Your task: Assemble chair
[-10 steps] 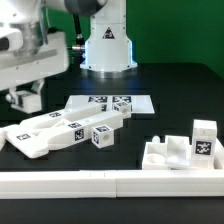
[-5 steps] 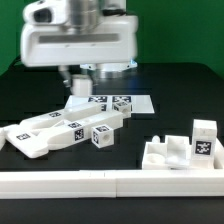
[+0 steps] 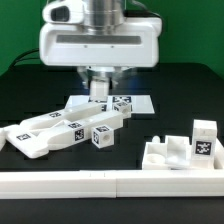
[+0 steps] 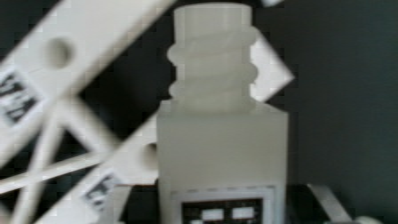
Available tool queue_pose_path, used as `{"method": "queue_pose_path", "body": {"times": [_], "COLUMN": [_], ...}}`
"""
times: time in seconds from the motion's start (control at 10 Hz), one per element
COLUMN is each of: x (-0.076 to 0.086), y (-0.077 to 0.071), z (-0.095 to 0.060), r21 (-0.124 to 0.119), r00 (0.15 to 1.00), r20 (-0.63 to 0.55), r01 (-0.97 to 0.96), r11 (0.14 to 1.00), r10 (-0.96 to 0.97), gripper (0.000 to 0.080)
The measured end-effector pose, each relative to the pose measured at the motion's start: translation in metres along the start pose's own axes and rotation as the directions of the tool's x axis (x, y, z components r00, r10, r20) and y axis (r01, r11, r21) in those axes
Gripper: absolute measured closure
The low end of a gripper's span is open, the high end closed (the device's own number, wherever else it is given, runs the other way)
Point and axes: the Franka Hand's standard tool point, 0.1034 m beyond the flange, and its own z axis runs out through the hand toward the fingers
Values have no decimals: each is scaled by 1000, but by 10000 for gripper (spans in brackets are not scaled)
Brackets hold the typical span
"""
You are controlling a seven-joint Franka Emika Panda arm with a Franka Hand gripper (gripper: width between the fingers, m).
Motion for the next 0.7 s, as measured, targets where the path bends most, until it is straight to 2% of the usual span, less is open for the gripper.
{"method": "queue_pose_path", "body": {"times": [0.2,0.3,0.4,0.7], "x": [-3,-5,-8,-7], "y": [-48,-79,-105,-102], "z": [6,16,25,25], "r21": [39,52,40,40], "r00": [997,990,982,987], "r20": [-1,0,15,13], "r01": [-83,-140,-188,-161], "r11": [996,989,981,986], "r10": [83,140,188,160], "gripper": [518,518,518,518]}}
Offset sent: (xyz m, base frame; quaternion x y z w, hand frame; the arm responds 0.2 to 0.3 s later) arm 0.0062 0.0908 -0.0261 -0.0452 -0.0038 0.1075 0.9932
